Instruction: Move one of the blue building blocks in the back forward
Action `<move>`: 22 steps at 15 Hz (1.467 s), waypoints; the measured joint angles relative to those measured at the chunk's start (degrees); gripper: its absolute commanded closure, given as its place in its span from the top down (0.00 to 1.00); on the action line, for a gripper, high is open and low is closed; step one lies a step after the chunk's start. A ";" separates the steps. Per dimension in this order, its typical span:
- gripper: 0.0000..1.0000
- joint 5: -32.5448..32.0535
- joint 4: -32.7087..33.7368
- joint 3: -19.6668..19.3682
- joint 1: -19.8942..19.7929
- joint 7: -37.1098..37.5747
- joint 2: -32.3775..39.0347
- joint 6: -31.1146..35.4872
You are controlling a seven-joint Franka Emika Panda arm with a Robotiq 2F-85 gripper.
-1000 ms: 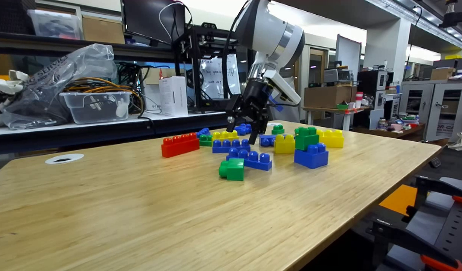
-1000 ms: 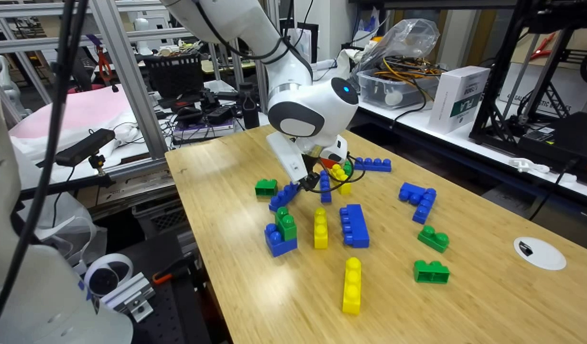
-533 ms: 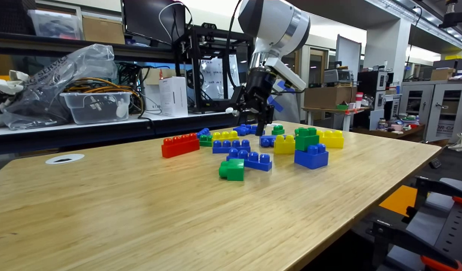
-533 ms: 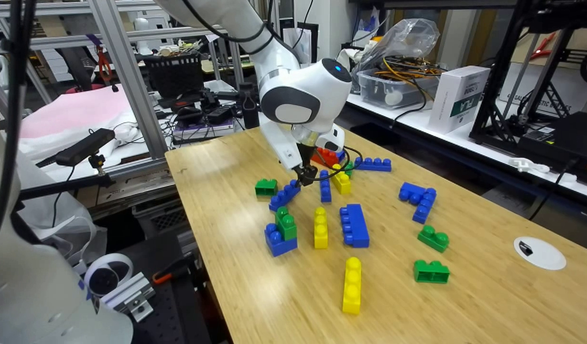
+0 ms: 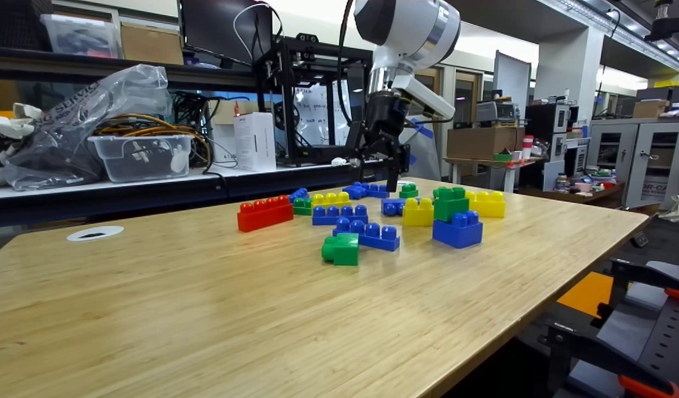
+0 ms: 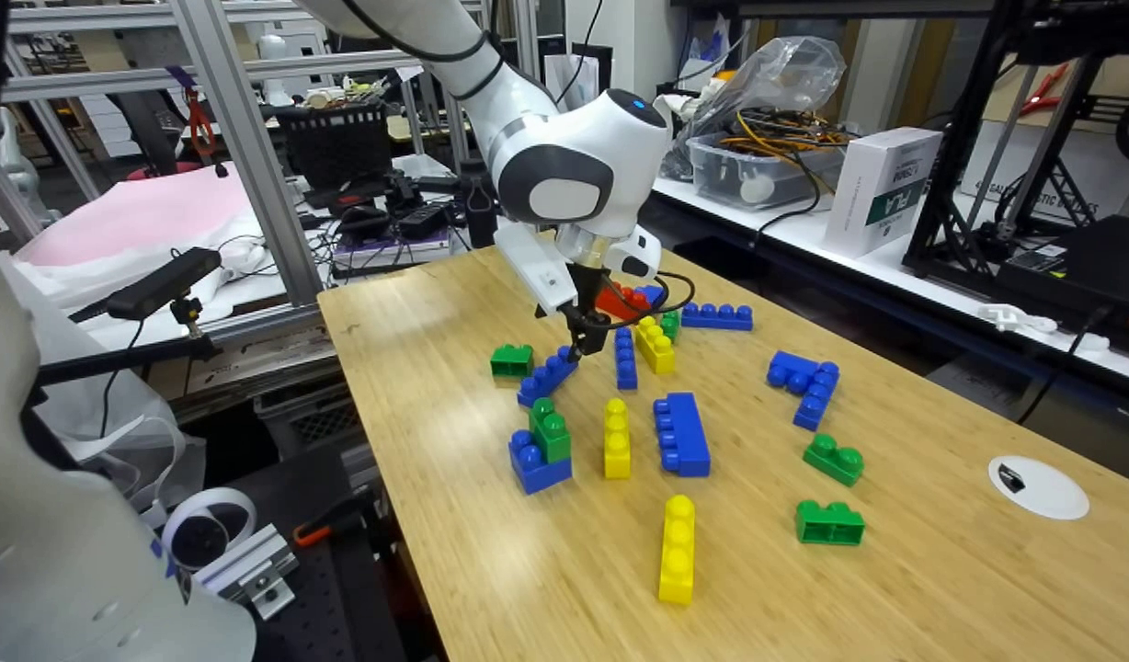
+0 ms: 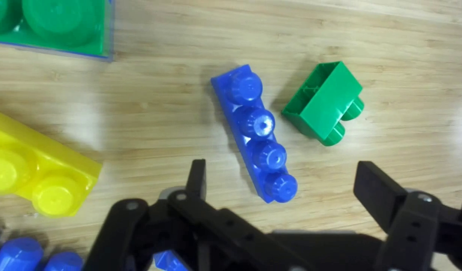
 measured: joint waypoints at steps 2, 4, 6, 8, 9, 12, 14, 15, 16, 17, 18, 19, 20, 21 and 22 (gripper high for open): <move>1.00 -1.21 -0.21 -0.27 -0.11 0.68 -1.15 -1.74; 1.00 -2.19 -0.47 -0.67 -0.28 0.73 -2.53 -3.80; 1.00 -3.11 -0.76 -1.29 -0.46 0.73 -4.18 -6.18; 1.00 -4.07 -1.09 -2.04 -0.57 0.77 -5.82 -8.00; 1.00 -4.59 -1.28 -2.44 -0.58 0.91 -6.63 -8.61; 1.00 -6.49 -1.84 -3.36 -0.59 2.83 -8.67 -9.56; 1.00 -8.01 -2.24 -3.56 -0.59 4.77 -9.72 -9.61; 1.00 -8.84 -2.41 -3.60 -0.59 5.92 -10.18 -9.62; 1.00 -9.69 -2.54 -3.62 -0.58 7.13 -10.61 -9.62; 1.00 -10.58 -2.64 -3.64 -0.57 8.36 -11.06 -9.63; 1.00 -11.49 -2.75 -3.66 -0.56 9.66 -11.52 -9.64; 1.00 -12.34 -2.82 -3.68 -0.56 10.86 -11.92 -9.67; 1.00 -13.07 -2.90 -3.71 -0.56 11.94 -12.39 -9.73; 1.00 -13.69 -3.00 -3.72 -0.56 12.89 -12.89 -9.84; 1.00 -14.26 -3.07 -3.73 -0.56 13.76 -13.34 -9.97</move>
